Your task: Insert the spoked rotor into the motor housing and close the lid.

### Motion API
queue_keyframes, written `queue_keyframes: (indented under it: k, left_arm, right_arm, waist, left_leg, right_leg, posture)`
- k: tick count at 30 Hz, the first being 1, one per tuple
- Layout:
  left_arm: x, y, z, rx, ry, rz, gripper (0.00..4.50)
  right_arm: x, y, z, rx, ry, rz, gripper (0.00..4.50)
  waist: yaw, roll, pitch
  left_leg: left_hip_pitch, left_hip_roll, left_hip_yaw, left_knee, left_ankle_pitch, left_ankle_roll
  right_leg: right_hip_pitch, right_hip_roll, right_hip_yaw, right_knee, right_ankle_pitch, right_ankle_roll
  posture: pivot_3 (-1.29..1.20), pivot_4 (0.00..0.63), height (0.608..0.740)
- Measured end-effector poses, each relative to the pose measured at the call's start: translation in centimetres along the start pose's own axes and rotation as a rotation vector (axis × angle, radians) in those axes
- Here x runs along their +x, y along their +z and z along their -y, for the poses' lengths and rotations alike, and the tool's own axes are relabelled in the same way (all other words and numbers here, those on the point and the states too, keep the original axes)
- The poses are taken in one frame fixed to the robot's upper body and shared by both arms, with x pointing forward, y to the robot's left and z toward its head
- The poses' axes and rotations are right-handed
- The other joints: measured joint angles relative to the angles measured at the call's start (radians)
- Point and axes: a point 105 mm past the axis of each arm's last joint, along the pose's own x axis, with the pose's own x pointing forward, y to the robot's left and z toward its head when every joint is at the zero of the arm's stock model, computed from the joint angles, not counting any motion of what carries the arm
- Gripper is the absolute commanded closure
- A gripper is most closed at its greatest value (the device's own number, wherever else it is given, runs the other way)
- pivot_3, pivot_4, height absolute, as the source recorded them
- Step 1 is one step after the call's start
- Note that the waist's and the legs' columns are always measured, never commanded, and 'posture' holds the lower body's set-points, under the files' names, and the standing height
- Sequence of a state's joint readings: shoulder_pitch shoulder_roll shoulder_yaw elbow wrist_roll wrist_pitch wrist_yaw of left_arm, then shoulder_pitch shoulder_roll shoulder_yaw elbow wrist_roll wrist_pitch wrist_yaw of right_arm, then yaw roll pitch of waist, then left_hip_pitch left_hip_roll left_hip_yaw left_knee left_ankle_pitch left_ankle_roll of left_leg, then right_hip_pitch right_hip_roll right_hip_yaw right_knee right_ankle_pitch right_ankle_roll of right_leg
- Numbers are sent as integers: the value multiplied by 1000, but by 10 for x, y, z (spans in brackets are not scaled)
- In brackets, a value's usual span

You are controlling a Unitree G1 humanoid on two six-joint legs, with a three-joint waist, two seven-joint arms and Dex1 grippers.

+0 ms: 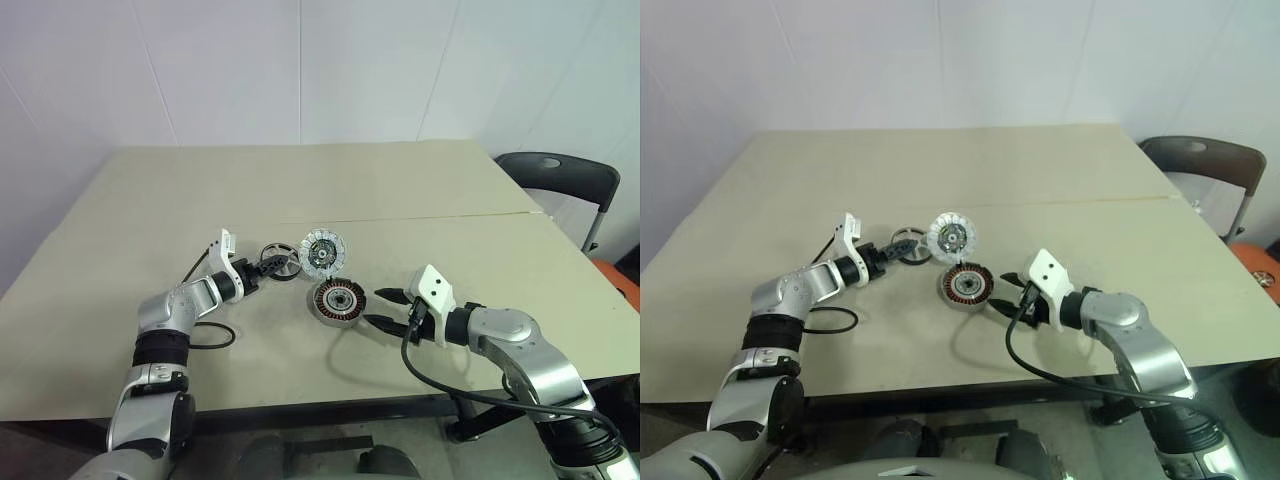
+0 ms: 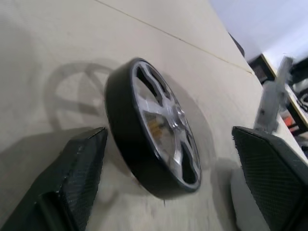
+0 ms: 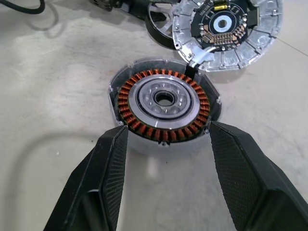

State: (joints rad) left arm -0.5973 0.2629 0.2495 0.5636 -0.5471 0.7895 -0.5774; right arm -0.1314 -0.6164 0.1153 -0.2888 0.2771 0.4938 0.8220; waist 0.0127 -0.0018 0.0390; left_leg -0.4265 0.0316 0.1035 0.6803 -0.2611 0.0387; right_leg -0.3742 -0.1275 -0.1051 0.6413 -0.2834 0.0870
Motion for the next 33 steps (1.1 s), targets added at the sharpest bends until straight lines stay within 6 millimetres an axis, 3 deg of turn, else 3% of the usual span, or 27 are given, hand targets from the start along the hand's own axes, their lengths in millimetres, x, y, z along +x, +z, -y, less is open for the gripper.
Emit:
queue_keyframes:
  k: [6,10,17,23,28,33]
  left_arm:
    - [-1,-1,-1,-47,-26,4,3338]
    - [1,4,10,-70,-87,10,3937]
    - [-12,5,-3,-347,-121,118,3997]
    - [-34,37,-8,-553,-211,345,3997]
    - [-44,51,22,-630,-416,378,3997]
    - [-50,49,69,-602,-635,263,3997]
  right_arm:
    - [-1,-3,0,7,-12,-7,1680]
    - [-1,-3,1,6,-14,-7,1680]
    - [-3,-4,1,2,-11,-15,1680]
    - [-7,-5,3,-8,-3,-32,1680]
    - [-8,-5,1,12,22,-28,1680]
    - [-16,-15,-3,64,52,-62,1680]
  waist:
    - [0,0,-1]
    - [-2,0,-2]
    - [-6,-2,1]
    - [-8,-4,2]
    - [0,-6,3]
    - [-3,-7,4]
  left_leg:
    - [0,-1,0,-2,0,1]
    - [1,0,0,-3,-1,1]
    - [-1,0,1,-4,-1,1]
    - [-1,-1,2,-10,0,0]
    - [-1,-2,2,-11,0,0]
    - [-1,-3,2,-11,0,1]
  right_leg:
    - [1,-1,0,-4,0,0]
    - [2,-2,-1,-5,1,0]
    - [0,-6,-7,-9,5,4]
    - [-1,-6,-7,-11,6,6]
    - [0,-6,-8,-12,6,5]
    - [1,-5,-8,-12,6,5]
  posture:
    - [0,0,740]
    - [0,0,740]
    - [0,0,740]
    - [0,0,740]
    - [0,0,740]
    - [0,0,740]
